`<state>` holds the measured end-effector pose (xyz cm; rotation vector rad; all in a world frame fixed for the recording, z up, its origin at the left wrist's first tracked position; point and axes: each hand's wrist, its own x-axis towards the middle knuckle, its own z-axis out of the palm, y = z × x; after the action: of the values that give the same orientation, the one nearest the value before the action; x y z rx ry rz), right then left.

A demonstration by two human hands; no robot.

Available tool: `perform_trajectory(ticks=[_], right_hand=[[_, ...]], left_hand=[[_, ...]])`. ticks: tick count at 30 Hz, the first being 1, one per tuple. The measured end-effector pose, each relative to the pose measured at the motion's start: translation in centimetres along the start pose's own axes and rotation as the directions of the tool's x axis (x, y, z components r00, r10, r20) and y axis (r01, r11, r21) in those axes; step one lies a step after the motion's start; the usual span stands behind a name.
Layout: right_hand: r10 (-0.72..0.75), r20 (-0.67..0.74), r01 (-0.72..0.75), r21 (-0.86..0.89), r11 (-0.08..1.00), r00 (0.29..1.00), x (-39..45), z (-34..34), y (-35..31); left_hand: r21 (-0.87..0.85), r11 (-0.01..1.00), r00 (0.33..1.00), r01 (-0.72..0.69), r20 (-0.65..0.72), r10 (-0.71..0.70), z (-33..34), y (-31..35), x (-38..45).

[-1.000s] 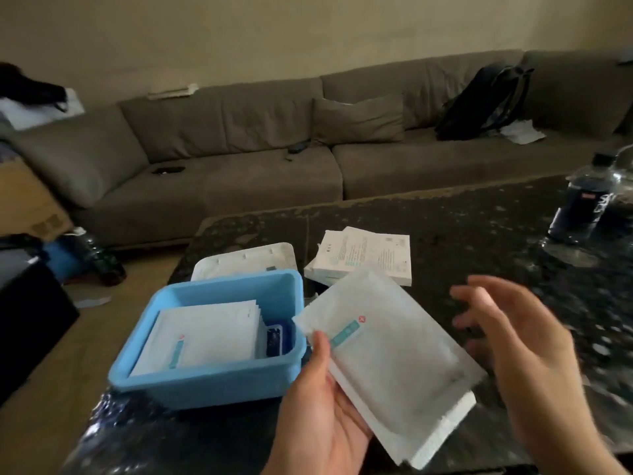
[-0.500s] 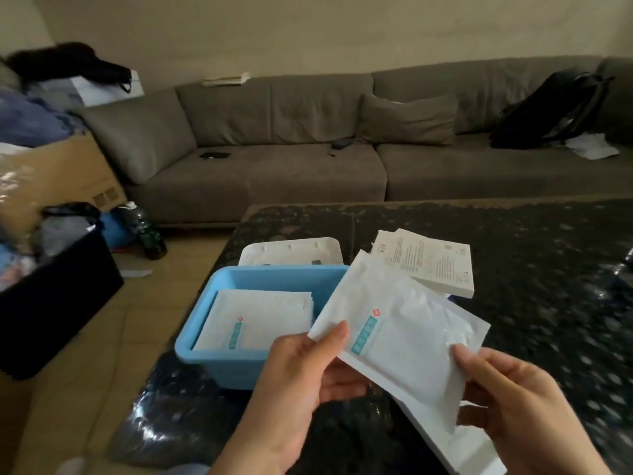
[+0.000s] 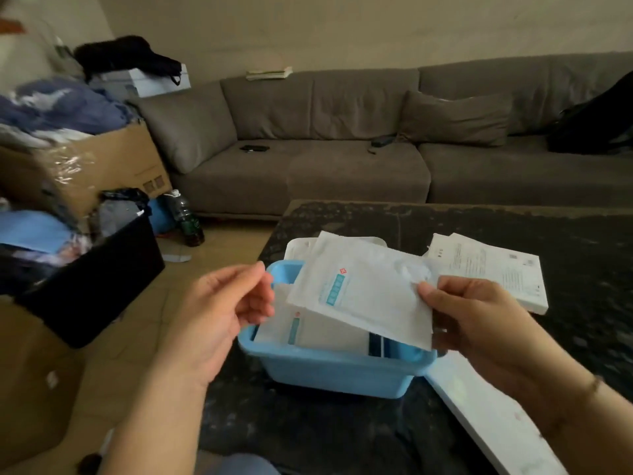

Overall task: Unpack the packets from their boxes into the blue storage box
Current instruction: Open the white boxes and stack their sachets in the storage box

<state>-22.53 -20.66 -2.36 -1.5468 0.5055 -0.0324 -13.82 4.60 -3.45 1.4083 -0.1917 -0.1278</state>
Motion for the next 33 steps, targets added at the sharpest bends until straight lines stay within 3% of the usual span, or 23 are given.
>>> perform_trajectory(ticks=[2, 4, 10, 18, 21, 24, 27, 33], right_hand=[[0.052, 0.031, -0.050, -0.042, 0.998, 0.998, 1.3, 1.7, -0.7], [0.079, 0.056, -0.074, -0.084, 0.994, 0.995, 2.4, 3.3, -0.8], [0.140, 0.097, -0.123, -0.165, 0.979, 0.985, 4.7, 5.7, -0.1], [0.172, 0.123, -0.107, -0.414, 0.904, 0.977, 6.2, 6.5, 0.7], [0.123, 0.084, -0.053, -0.570, 0.820, 0.989, 6.3, 6.3, 0.2], [-0.013, 0.089, 0.078, -0.784, 0.615, 0.996, 5.9, 6.1, -0.4], [-0.048, 0.132, 0.140, -0.892, 0.430, 0.990, 5.3, 6.3, -0.4], [-0.069, 0.230, 0.239, -0.904, 0.354, 0.971, 4.4, 6.8, 0.1]], left_hand=[[0.161, 0.985, 0.984, -0.067, -0.152, 0.092, -1.3, 0.4, 1.4], [0.327, 0.937, 0.964, -0.124, -0.184, 0.192, -2.1, 0.4, 2.5], [0.630, 0.760, 0.972, -0.160, -0.032, 0.231, -2.5, -0.3, 3.8], [0.820, 0.530, 0.976, -0.216, 0.201, 0.087, -1.7, -2.5, 4.5], [0.868, 0.427, 0.966, -0.252, 0.249, 0.065, -1.4, -2.7, 4.5], [0.912, 0.284, 0.952, -0.297, 0.307, 0.008, -1.1, -2.4, 4.6], [0.925, 0.102, 0.930, -0.365, 0.368, -0.010, -0.8, -2.1, 4.7], [0.913, 0.037, 0.913, -0.406, 0.408, -0.032, -0.1, -2.1, 5.2]])
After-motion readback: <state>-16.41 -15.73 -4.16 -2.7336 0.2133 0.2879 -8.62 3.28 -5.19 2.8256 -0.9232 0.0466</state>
